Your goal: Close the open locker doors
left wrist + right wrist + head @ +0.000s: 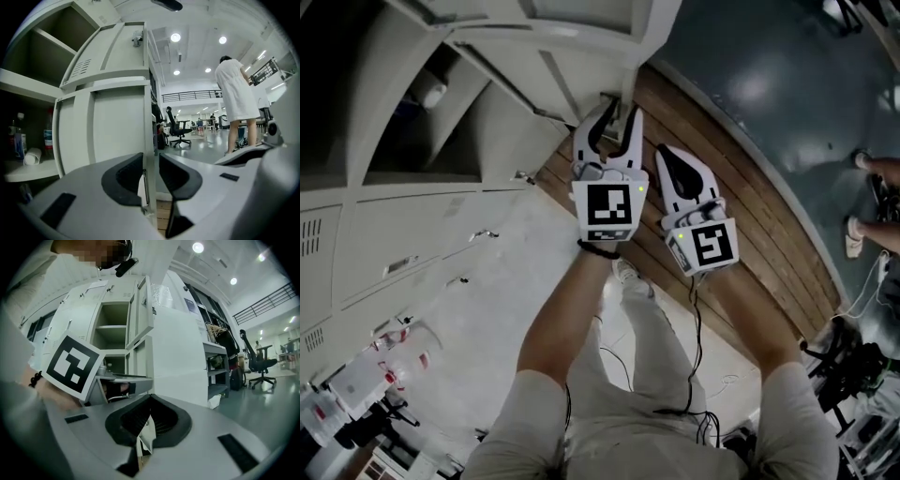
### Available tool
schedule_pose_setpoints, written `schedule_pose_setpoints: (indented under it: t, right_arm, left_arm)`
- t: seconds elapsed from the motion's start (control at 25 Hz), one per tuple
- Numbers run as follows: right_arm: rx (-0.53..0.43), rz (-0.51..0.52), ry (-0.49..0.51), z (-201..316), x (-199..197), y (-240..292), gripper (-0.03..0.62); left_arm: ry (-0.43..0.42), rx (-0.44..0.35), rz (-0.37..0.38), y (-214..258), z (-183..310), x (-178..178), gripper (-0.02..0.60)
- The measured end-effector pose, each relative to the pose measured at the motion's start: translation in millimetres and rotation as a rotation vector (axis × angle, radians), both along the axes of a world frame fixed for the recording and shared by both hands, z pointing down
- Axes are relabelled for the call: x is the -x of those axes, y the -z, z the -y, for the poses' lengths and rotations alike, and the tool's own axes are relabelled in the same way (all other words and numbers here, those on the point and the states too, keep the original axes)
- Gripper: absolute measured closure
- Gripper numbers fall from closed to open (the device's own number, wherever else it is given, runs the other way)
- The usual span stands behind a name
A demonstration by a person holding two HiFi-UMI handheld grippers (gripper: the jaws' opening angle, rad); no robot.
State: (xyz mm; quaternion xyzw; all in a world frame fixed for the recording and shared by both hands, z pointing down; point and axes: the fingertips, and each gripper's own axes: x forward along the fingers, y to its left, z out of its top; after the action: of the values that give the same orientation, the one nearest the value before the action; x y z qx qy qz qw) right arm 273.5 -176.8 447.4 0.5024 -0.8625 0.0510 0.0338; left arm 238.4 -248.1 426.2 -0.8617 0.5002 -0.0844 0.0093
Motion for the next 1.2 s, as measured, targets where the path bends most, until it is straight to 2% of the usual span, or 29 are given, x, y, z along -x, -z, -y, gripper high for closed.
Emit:
schedule_pose_setpoints:
  t: [0.16,0.28,0.48,0.56,0.64,0.8,1.0,1.2]
  right_arm:
    - [0.008,-0.010,0.012,1,-7,-7,0.583]
    - [0.014,-0.021,0.036,-1,-6,-12,0.581]
    - [0.009,-0.028,0.176,-12,16,-17,0.549]
    - [-0.002,-0.006,0.252,-21,38,-17,0.514]
    - [-0.009,-0.012,0.341,-34,66,-23,0.476]
    - [-0.001,-0.031,0.509,-60,129,-38,0.441]
    - [-0.004,0.015,0.615,-64,203,-34,0.451]
    - [-0.030,-0.013,0.674,-49,261,-33,0.434]
  left_arm:
    - [0.034,-0.023,0.025,3,8,-5,0.487]
    - [0.047,-0.019,0.006,5,8,-2,0.526]
    - [-0.039,-0.021,-0.191,15,-32,23,0.532]
    - [-0.096,0.001,-0.204,11,-60,49,0.531]
    - [-0.157,0.019,-0.177,4,-86,81,0.530]
    - [-0.255,0.001,-0.153,2,-118,143,0.524]
    - [-0.326,-0.012,-0.146,6,-127,197,0.517]
    - [-0.363,-0.009,-0.120,4,-125,225,0.514]
